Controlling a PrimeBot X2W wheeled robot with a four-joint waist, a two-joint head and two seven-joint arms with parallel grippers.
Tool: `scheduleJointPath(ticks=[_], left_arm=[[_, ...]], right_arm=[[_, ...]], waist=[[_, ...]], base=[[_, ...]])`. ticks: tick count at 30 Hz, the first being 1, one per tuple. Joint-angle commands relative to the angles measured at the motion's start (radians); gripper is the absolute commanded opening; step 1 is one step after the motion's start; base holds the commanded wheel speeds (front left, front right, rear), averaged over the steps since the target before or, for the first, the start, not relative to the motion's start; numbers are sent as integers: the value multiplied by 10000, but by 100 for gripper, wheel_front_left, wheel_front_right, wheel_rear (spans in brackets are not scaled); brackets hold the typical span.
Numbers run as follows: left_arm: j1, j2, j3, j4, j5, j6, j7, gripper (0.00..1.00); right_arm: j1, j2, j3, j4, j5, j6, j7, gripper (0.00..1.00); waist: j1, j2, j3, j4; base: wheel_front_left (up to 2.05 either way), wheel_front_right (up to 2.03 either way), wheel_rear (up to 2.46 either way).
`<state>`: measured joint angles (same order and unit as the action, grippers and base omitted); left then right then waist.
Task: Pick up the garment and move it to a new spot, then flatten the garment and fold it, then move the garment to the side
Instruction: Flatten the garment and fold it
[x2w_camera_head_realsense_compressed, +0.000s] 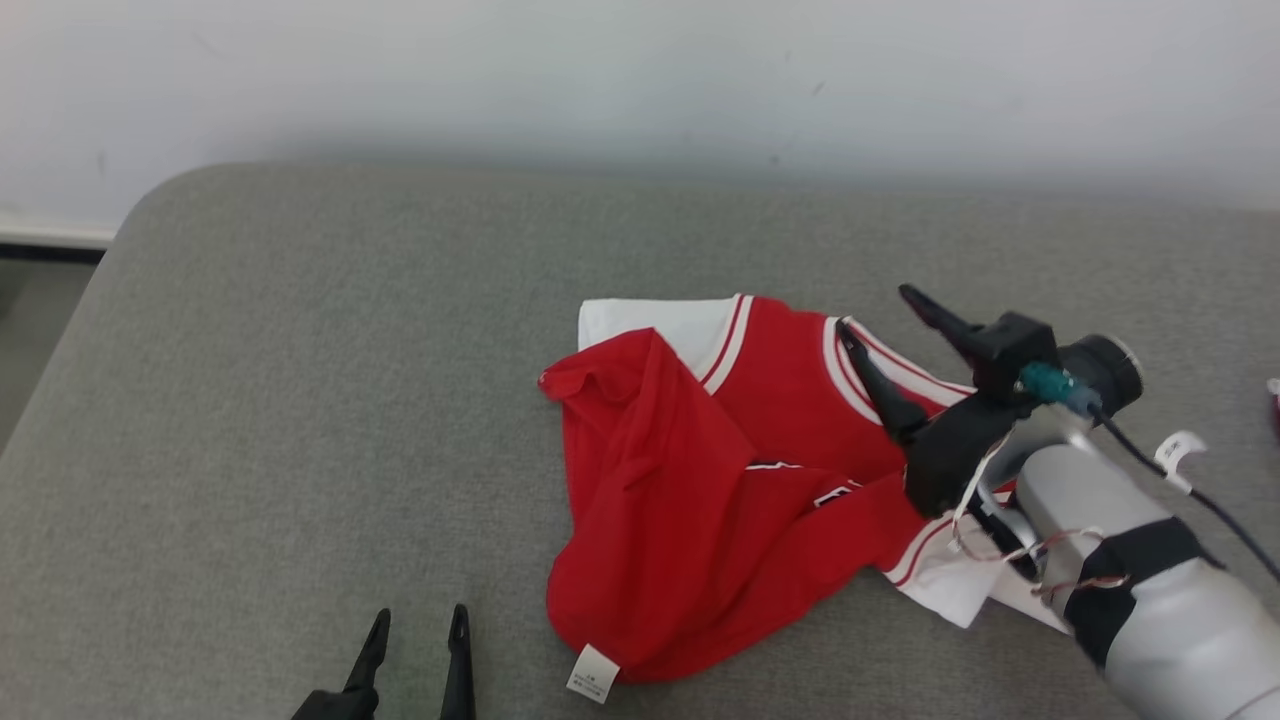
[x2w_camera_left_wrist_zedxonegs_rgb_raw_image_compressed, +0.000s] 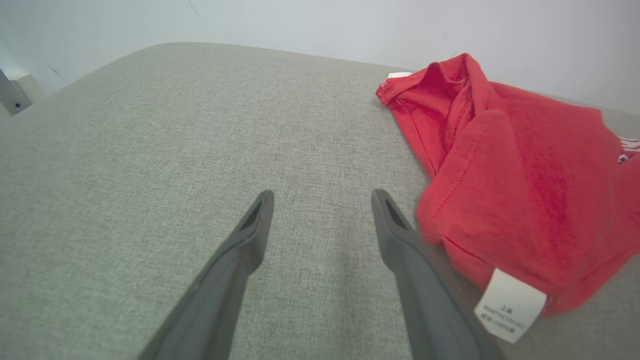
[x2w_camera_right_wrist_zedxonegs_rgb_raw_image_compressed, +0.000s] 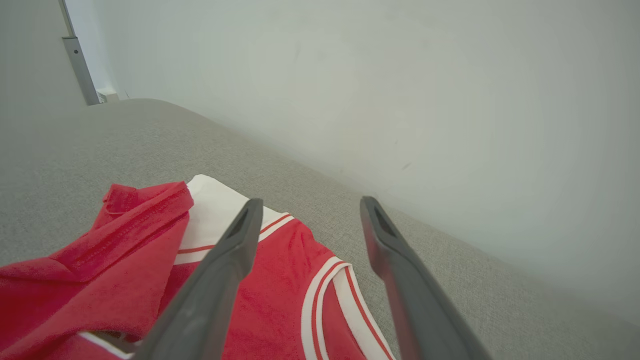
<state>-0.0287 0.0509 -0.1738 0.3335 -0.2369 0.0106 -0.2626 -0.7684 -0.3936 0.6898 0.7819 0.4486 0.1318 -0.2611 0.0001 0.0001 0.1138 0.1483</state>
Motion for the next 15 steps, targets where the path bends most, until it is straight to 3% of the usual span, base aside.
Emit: scheduleJointPath(ticks=[1,7,15], left_arm=[[-174,-9,-55,-66,-51,76,-31,100],[-634,-12,-510,-361,-307,252,-31,100],[-1018,-8,-1176,-574,-639,520,-31,100]], right_arm=[[-236,-17,67,198,63,-26,30,100],[-1567,-223,803,1322,394,-26,568,100],[-2807,-767,2248,1811,1399,-26,1585,100]], waist=[[-1,-1,635,587],[-1,-1,1538,1200],[-1,-1,2363,1939]], base=[[0,0,0],[0,0,0],[0,0,0]])
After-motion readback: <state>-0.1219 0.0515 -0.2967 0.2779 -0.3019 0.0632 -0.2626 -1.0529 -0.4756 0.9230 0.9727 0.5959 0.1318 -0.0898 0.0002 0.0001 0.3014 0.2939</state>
